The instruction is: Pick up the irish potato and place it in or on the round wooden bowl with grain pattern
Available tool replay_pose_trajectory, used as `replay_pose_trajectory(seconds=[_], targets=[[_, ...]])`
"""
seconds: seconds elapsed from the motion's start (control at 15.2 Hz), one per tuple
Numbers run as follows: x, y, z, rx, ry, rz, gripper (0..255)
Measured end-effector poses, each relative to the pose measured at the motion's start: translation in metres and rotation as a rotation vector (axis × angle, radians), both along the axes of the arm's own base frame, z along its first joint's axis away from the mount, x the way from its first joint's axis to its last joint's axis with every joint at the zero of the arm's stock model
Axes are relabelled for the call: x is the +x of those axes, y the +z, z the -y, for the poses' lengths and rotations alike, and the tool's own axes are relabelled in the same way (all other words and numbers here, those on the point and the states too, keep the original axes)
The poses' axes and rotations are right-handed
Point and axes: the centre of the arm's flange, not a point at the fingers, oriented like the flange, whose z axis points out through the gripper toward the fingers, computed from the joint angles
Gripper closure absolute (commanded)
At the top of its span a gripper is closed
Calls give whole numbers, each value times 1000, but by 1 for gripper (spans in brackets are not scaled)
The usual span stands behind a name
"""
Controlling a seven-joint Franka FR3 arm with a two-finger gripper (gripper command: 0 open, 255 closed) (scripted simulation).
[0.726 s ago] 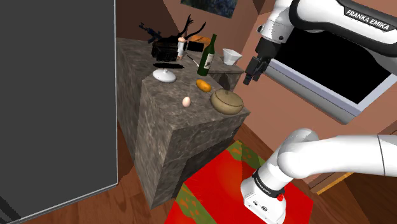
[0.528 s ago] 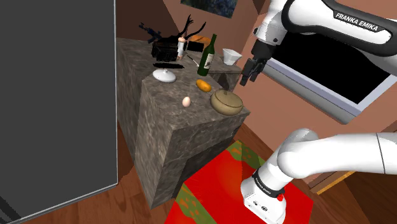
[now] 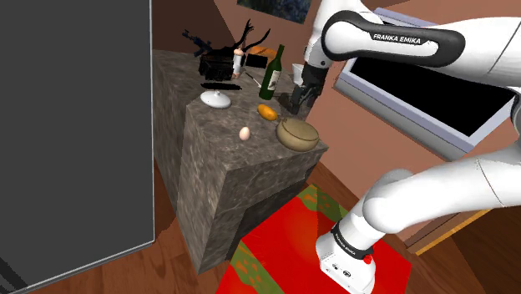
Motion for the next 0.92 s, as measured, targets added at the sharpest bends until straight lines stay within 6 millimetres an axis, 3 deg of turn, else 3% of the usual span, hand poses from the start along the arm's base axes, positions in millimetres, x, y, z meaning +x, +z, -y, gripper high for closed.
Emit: replay_pose_trajectory(seconds=[0.92], targets=[[141,-111,51,-226,-63,-33,0]])
